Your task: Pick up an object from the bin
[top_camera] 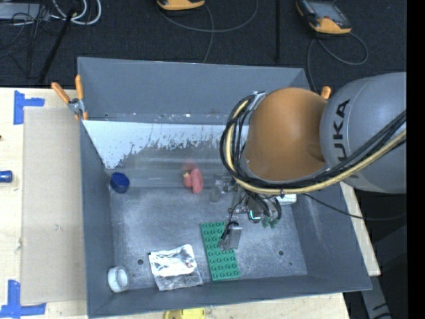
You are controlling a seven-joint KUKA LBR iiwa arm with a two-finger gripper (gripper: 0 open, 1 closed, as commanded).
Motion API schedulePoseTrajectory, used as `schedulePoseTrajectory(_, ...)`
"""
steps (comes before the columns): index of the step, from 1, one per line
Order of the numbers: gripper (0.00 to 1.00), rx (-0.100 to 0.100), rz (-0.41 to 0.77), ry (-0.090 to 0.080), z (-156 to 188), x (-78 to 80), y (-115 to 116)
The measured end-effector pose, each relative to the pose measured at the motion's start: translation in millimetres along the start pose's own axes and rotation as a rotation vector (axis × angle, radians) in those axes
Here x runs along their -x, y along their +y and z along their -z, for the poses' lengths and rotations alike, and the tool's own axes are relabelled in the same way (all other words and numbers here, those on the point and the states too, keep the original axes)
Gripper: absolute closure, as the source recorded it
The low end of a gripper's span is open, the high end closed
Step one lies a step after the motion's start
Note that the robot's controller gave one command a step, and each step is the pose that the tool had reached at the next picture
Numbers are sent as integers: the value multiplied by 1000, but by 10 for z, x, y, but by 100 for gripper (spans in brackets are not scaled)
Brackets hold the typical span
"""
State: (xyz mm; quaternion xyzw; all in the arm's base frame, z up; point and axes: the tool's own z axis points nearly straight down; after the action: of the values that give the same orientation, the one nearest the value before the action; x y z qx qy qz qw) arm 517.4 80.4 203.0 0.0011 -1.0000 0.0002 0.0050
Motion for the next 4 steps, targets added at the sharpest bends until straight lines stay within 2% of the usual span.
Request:
schedulePoseTrajectory(1,0,-1,264,-4,-1366,-232,694)
schedulePoseTrajectory(2,0,-1,388,-10,-1034,-407,886)
schedulePoseTrajectory(3,0,-1,323,-9,-1033,-342,842)
schedulePoseTrajectory(4,0,-2,543,-9,-1343,-204,879)
